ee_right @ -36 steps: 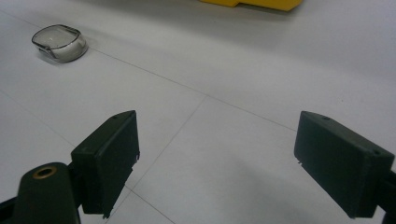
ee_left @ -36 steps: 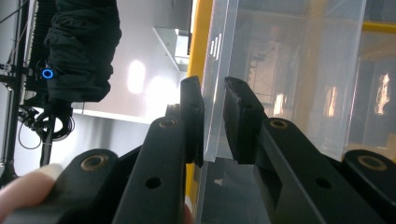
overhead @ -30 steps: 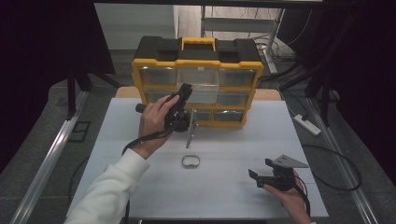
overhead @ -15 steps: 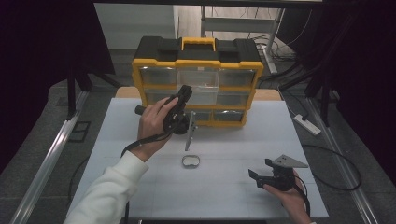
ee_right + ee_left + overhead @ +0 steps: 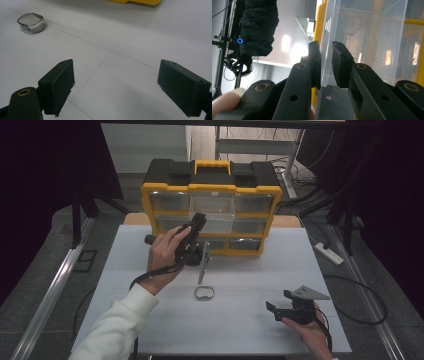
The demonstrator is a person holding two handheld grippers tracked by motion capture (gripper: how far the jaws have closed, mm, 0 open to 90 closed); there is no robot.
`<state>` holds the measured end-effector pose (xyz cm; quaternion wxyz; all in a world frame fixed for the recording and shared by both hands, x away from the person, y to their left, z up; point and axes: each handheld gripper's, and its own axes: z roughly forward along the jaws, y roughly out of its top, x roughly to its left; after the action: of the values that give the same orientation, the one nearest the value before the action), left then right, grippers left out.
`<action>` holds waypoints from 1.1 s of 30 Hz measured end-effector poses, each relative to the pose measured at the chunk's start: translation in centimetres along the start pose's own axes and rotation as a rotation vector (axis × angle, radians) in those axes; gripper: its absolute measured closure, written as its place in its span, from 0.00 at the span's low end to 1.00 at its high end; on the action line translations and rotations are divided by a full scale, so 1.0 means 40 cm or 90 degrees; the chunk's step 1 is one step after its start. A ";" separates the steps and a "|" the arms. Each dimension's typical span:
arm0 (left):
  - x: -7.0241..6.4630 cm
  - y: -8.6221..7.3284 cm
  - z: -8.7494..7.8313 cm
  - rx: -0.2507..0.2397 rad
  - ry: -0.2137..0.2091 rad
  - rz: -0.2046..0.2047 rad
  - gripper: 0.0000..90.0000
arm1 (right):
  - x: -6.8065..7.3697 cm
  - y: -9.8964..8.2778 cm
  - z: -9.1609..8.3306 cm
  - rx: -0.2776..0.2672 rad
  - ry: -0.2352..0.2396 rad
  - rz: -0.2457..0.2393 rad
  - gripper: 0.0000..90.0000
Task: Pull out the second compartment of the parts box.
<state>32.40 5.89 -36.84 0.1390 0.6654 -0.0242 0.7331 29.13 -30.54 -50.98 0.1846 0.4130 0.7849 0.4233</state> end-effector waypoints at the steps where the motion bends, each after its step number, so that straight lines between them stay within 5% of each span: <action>1: 0.000 0.000 0.000 0.000 0.000 0.001 0.86 | 0.000 0.000 0.000 0.000 0.000 0.000 0.15; 22: -0.008 -0.001 -0.002 -0.003 0.004 -0.002 0.85 | 0.000 0.000 0.001 0.001 0.001 -0.001 0.15; 29: -0.005 -0.007 -0.003 -0.013 -0.001 -0.006 0.80 | 0.000 0.000 0.001 0.001 0.001 -0.001 0.15; 33: -0.002 -0.009 -0.008 -0.026 -0.006 -0.014 0.68 | 0.000 0.000 0.001 0.001 0.001 -0.001 0.15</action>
<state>32.19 6.28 -37.00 0.1605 0.6661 -0.0323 0.7277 29.14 -30.53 -50.99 0.1840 0.4124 0.7856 0.4229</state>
